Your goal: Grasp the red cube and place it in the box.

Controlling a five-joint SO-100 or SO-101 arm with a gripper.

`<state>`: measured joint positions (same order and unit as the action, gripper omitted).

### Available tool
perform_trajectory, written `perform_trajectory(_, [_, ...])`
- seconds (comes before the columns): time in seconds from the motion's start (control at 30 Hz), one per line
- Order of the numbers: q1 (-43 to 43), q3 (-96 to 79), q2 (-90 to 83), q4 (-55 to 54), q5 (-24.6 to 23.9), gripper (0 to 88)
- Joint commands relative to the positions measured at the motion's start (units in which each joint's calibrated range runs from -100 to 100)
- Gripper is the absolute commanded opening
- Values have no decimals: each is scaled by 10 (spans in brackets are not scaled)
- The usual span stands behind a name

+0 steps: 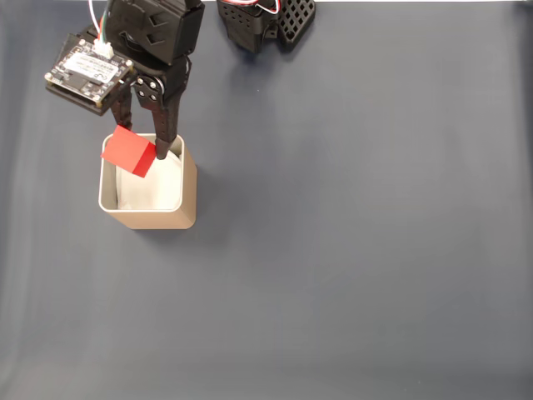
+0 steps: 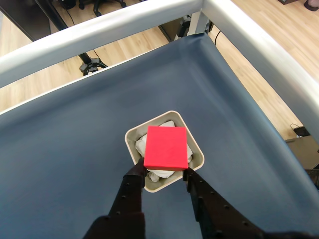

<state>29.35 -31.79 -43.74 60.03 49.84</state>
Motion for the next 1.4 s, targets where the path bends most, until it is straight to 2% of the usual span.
perform_trajectory(0.0, [1,5,-7,-10,-2,11])
perform_trajectory(0.13, [0,4,-7,-11,-3,33])
perform_trajectory(0.4, [0,-2,-4,-43,-22,246])
perform_trajectory(0.67, [0,-17,-8,-70,-26,303])
perform_trajectory(1.13, [-2,-39,-16,-109,-27,290])
perform_trajectory(1.37, [-28,-50,-24,-162,-22,73])
